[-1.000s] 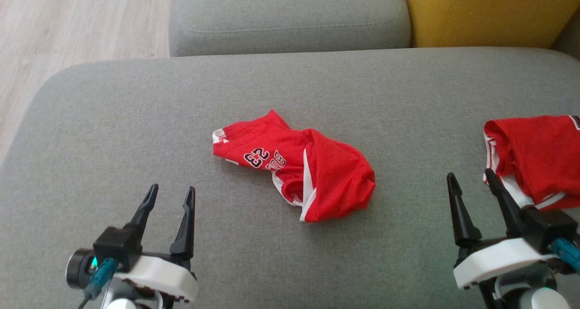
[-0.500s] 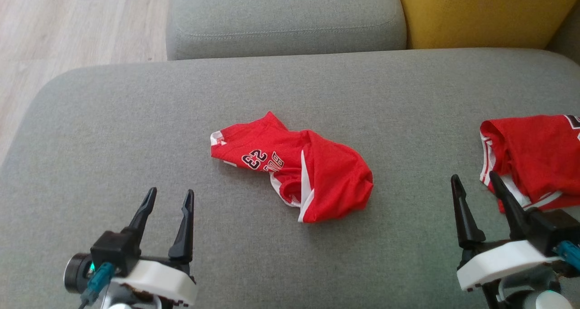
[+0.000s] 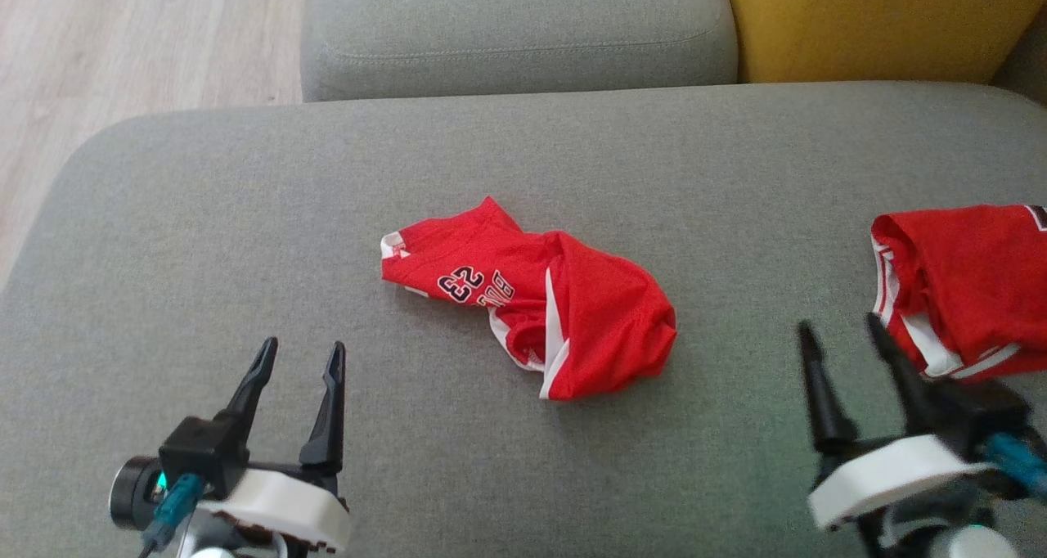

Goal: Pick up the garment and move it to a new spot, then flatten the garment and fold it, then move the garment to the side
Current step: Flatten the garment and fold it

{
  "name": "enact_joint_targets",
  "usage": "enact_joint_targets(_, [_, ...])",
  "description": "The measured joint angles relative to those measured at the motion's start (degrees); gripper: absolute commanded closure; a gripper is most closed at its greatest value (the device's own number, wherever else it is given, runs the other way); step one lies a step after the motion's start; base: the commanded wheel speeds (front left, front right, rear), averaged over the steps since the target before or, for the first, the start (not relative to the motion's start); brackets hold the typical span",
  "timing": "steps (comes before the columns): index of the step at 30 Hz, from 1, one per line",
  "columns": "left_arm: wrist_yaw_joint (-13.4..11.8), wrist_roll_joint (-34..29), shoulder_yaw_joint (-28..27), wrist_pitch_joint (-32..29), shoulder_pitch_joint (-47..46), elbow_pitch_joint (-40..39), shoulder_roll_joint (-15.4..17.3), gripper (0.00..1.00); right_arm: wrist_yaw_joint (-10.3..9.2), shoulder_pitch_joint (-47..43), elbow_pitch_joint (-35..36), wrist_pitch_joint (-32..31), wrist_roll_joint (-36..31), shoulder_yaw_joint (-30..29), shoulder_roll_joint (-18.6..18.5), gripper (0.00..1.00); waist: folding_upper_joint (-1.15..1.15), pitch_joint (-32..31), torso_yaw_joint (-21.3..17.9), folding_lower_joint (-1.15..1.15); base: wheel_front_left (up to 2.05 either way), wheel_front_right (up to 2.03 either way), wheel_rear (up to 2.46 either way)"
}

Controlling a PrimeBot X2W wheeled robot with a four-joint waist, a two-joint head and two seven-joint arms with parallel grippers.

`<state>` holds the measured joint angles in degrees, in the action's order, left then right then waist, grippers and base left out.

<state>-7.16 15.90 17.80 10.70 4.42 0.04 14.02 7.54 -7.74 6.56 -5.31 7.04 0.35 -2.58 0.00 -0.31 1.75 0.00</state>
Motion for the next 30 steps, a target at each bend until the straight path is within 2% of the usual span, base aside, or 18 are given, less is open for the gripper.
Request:
enact_joint_targets(5, [-0.2, 0.0, 0.0, 0.1, -0.3, -0.4, 0.1, 0.0, 0.0, 0.4, -2.1, -2.4, -1.9, 9.2, -0.1, 0.0, 0.0, 1.3, 0.2, 0.0, 0.0, 0.0, 0.0])
enact_joint_targets(9, [-0.1, 0.0, 0.3, 0.4, -2.6, -0.4, 0.1, 0.0, 0.0, 3.4, -6.7, -3.6, -2.3, 19.0, -1.6, 0.0, 0.0, 3.1, 0.8, 0.0, 0.0, 0.0, 0.0])
enact_joint_targets(12, [0.5, 0.0, 1.1, 0.8, -5.5, 0.0, -0.4, 0.0, 0.0, 7.2, -10.7, -3.8, -2.3, 23.5, -2.5, 0.0, 0.0, 4.3, 2.1, 0.0, 0.0, 0.0, 0.0])
enact_joint_targets(16, [1.1, 0.0, 1.9, 1.6, -7.5, 0.8, -1.3, 0.0, 0.0, 11.1, -16.1, -3.2, -3.4, 26.8, -2.6, 0.0, 0.0, 6.1, 3.8, 0.0, 0.0, 0.0, 0.0])
enact_joint_targets(21, [1.2, 0.0, 2.0, 2.6, -8.7, 2.1, -1.9, 0.0, 0.0, 14.3, -21.9, -2.4, -5.6, 27.2, -2.7, 0.0, 0.0, 8.2, 5.4, 0.0, 0.0, 0.0, 0.0])
enact_joint_targets(22, [1.2, 0.0, 2.0, 2.7, -8.9, 2.2, -2.0, 0.0, 0.0, 14.8, -22.6, -2.0, -5.8, 27.1, -2.6, 0.08, 0.0, 8.6, 5.6, 0.0, 0.0, 0.0, 0.0])
enact_joint_targets(23, [1.2, 0.0, 2.0, 2.9, -9.1, 2.4, -2.1, 0.0, 0.0, 15.3, -23.3, -1.8, -5.8, 27.1, -2.6, 0.62, 0.0, 8.9, 5.7, 0.0, 0.0, 0.0, 0.0])
enact_joint_targets(24, [1.2, 0.0, 2.0, 3.0, -9.3, 2.5, -2.3, 0.0, 0.0, 15.8, -23.8, -1.6, -5.8, 27.0, -2.5, 1.0, 0.0, 9.2, 5.8, 0.0, 0.0, 0.0, 0.0])
enact_joint_targets(30, [1.1, 0.0, 1.8, 3.1, -9.8, 3.3, -2.5, 0.0, 0.0, 17.0, -23.3, 0.2, -3.8, 24.4, -1.8, 1.0, 0.0, 9.3, 5.2, 0.0, 0.0, 0.0, 0.0])
